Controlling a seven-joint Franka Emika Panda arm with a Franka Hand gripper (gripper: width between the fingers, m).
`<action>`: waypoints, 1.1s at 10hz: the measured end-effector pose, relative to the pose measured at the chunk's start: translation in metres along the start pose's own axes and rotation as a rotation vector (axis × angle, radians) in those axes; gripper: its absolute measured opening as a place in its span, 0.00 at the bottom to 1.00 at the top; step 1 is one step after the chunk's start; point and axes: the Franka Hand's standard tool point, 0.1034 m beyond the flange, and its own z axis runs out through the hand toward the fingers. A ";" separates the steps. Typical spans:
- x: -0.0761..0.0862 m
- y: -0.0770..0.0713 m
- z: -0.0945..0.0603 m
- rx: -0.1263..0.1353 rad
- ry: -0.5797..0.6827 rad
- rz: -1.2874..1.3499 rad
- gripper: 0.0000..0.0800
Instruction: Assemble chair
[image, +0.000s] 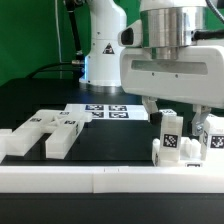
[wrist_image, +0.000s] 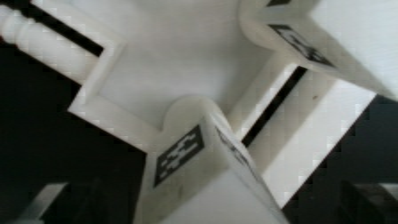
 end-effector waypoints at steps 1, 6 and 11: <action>0.002 0.000 -0.001 0.000 0.002 -0.064 0.81; 0.005 0.002 -0.001 -0.032 0.019 -0.413 0.81; 0.008 0.003 -0.002 -0.058 0.035 -0.614 0.55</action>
Offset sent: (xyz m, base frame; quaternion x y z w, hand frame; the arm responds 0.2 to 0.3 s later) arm 0.0007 0.0055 0.0031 -0.0253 0.0094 -0.2066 0.9781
